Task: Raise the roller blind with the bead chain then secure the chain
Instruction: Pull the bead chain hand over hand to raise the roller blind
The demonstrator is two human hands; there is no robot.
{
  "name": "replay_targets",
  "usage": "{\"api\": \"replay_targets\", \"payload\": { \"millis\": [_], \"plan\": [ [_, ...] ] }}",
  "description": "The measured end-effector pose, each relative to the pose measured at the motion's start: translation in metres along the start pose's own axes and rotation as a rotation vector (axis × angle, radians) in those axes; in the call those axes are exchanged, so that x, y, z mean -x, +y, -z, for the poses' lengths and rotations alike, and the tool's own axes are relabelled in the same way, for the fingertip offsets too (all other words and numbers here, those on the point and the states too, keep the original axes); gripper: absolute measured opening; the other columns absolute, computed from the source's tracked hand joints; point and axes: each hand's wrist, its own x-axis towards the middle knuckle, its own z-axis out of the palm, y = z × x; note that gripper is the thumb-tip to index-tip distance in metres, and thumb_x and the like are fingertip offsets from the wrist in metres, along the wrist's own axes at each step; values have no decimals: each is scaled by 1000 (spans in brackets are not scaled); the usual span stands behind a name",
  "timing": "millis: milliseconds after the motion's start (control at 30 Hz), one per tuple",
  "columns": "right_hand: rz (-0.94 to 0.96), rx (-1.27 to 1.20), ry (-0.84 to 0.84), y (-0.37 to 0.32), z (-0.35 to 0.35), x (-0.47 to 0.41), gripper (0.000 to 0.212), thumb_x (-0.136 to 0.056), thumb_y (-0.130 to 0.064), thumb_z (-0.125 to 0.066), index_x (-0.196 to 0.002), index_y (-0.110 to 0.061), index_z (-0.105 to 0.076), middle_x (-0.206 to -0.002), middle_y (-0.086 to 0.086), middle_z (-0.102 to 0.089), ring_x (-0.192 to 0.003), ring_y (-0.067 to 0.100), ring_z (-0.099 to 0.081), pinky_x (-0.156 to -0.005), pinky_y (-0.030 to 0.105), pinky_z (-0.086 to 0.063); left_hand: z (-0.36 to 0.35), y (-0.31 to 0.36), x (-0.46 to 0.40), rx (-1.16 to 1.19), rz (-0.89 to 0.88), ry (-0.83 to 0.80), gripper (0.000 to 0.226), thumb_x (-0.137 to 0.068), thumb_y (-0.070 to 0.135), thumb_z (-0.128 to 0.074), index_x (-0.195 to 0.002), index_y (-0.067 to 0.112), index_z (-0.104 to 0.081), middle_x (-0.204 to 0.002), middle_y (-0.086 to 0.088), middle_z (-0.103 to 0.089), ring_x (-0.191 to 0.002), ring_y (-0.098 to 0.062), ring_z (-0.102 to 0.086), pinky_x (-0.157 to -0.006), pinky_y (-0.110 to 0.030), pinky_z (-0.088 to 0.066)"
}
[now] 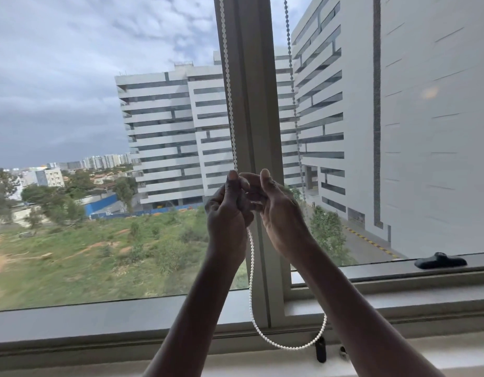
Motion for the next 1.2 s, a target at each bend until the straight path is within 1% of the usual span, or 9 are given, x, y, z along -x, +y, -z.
{"api": "replay_targets", "payload": {
  "millis": [167, 300, 467, 600, 833, 900, 967, 1133, 1200],
  "plan": [
    [28, -22, -76, -38, -18, -17, 39, -106, -26, -36, -114, 1, -62, -88, 13, -70, -69, 19, -58, -57, 25, -45, 0, -13, 13, -51, 40, 36, 38, -100, 30, -48, -64, 19, -56, -43, 14, -28, -34, 1, -21, -32, -14, -21],
    [-23, -107, -129, -59, -31, -28, 41, -106, -28, -36, -113, 1, -64, -74, 6, -69, -58, 17, -55, -54, 26, -44, 2, -24, 28, -58, 68, 51, 45, -99, 31, -49, -56, 24, -61, -42, 14, -25, -34, 1, -20, -33, -13, -22],
    [-84, -221, -54, -54, -36, -27, 38, -104, -31, -42, -92, -9, -71, -50, -9, -31, -42, 6, -19, -39, 22, -14, 10, -32, 40, -80, 86, 48, 45, -96, 34, -51, -53, 26, -60, -42, 15, -25, -34, 1, -19, -33, -13, -21],
    [-26, -317, 5, -42, -39, -17, 35, -103, -27, -45, -77, -13, -64, -46, -10, -29, -35, 4, -18, -33, 15, -16, 18, -38, 47, -123, 102, 48, 49, -97, 33, -52, -50, 28, -41, -43, 14, -27, -37, -1, -19, -34, -15, -21],
    [2, -365, -12, -32, -33, 2, 37, -102, -25, -47, -67, -15, -53, -42, -10, -28, -33, 3, -15, -33, 13, -13, 30, -37, 48, -227, 110, -37, 56, -100, 35, -42, -45, 28, -49, -40, 15, -37, -35, 0, -27, -39, -16, -26],
    [14, -382, -23, -33, -34, 5, 37, -102, -25, -48, -66, -14, -53, -40, -11, -30, -31, 2, -17, -33, 12, -13, 28, -30, 40, -196, 163, -83, 58, -101, 40, -36, -54, 24, -67, -51, 11, -59, -46, -2, -53, -50, -21, -42],
    [33, -377, -40, -31, -35, 7, 38, -101, -24, -48, -66, -14, -53, -39, -12, -31, -29, 1, -19, -33, 11, -15, 24, -14, 27, -121, 213, -154, 60, -105, 40, -26, -83, 28, -81, -84, 7, -77, -83, -1, -71, -72, -20, -53],
    [54, -317, 1, -1, -30, 29, 39, -102, -21, -45, -65, -11, -50, -39, -9, -30, -29, 2, -21, -32, 14, -17, 4, 37, -11, -15, 281, -288, 67, -102, 53, -20, -109, 9, -70, -108, -9, -75, -104, -20, -69, -87, -31, -55],
    [-11, -316, -10, 14, -27, 41, 39, -102, -23, -45, -65, -14, -49, -41, -9, -27, -31, 2, -19, -34, 12, -16, -7, 54, -24, -25, 285, -296, 68, -101, 57, -17, -115, 10, -64, -111, -5, -75, -102, -18, -70, -83, -29, -53]
  ]
}}
